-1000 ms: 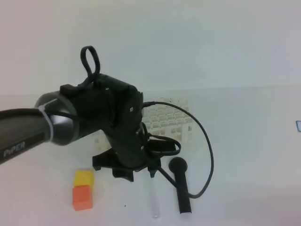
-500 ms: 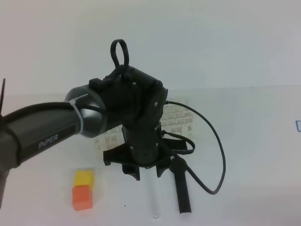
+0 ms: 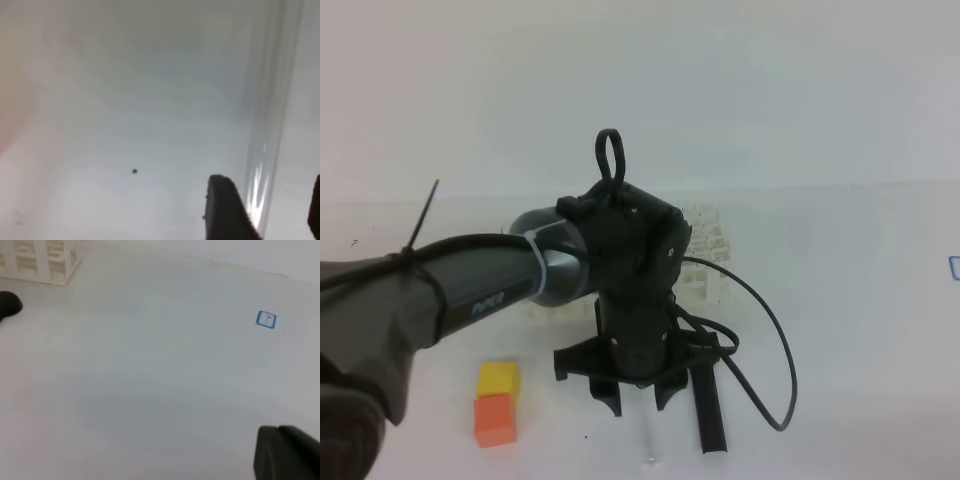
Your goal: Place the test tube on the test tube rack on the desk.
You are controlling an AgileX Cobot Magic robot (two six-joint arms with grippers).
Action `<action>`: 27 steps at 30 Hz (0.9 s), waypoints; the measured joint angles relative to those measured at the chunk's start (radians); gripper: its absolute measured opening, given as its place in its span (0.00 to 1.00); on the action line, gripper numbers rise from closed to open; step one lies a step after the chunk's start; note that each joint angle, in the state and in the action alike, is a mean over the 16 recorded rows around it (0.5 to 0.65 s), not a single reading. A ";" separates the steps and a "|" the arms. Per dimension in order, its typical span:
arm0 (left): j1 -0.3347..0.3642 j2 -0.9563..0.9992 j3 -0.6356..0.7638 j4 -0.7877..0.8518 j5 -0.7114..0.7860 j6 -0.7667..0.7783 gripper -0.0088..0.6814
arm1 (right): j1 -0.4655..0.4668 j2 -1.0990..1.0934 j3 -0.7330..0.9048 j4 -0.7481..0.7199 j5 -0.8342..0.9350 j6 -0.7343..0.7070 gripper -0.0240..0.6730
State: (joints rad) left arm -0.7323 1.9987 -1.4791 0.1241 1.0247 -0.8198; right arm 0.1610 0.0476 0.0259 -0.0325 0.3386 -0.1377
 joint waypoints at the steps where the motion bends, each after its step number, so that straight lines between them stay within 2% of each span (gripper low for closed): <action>1: 0.000 0.009 0.000 -0.006 -0.003 0.000 0.51 | 0.000 0.000 0.000 0.000 0.000 0.000 0.03; 17: 0.000 0.099 -0.004 -0.034 -0.029 0.022 0.50 | 0.000 0.000 0.000 0.000 0.000 0.000 0.03; 27: 0.000 0.122 -0.009 -0.030 -0.034 0.057 0.32 | 0.000 0.000 0.000 0.000 0.000 0.000 0.03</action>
State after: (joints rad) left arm -0.7323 2.1208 -1.4879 0.0946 0.9903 -0.7629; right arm 0.1610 0.0476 0.0259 -0.0325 0.3386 -0.1377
